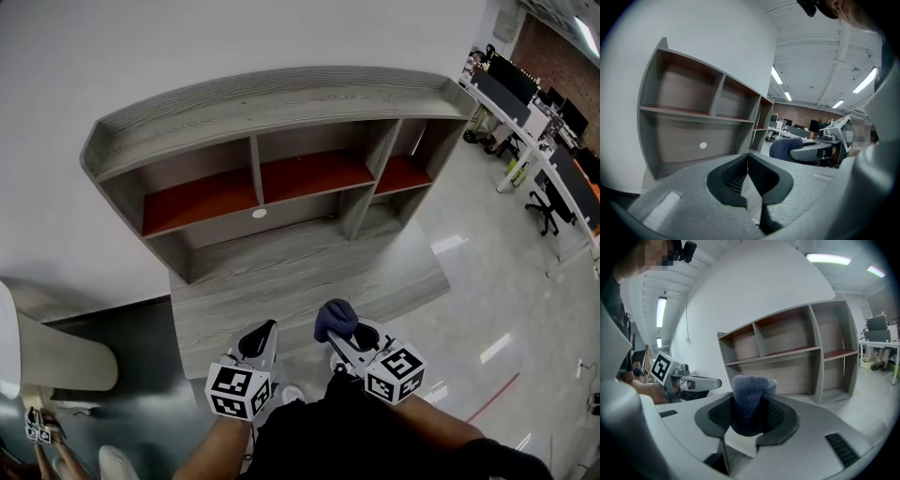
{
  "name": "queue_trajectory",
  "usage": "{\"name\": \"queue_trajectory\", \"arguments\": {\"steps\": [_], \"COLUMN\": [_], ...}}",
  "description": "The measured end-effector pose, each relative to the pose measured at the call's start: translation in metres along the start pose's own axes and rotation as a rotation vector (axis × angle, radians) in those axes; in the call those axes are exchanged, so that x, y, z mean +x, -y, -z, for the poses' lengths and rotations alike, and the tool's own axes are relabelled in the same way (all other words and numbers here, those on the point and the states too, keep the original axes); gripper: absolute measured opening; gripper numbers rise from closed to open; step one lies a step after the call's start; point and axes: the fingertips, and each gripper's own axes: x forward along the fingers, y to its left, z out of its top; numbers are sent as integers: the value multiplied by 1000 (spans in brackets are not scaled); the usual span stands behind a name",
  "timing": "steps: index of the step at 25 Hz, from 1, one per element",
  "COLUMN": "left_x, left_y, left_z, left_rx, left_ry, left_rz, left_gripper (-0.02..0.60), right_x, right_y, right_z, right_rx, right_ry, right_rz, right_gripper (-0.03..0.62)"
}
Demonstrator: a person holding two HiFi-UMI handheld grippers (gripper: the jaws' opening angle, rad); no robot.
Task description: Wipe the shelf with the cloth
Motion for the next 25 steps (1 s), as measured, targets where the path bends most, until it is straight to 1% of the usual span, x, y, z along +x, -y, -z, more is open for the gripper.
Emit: {"name": "queue_trajectory", "arguments": {"steps": [3, 6, 9, 13, 17, 25], "left_x": [12, 28, 46, 73, 96, 117], "left_y": [2, -1, -7, -13, -17, -25], "left_z": [-3, -9, -20, -41, -57, -73], "left_rx": [3, 9, 0, -7, -16, -40], "left_ry": [-4, -9, -6, 22, 44, 69], "left_rz": [-5, -30, -69, -119, -170, -303], "left_gripper": [9, 9, 9, 9, 9, 9], "right_x": [6, 20, 34, 47, 57, 73], "right_y": [13, 31, 50, 75, 97, 130], "right_z": [-5, -14, -29, -52, -65, -88], "right_rx": [-3, -5, -21, -60, -94, -150], "right_ry": [7, 10, 11, 22, 23, 38], "right_rz": [-15, -45, -85, -141, -189, -291], "right_gripper": [137, 137, 137, 137, 137, 137]}}
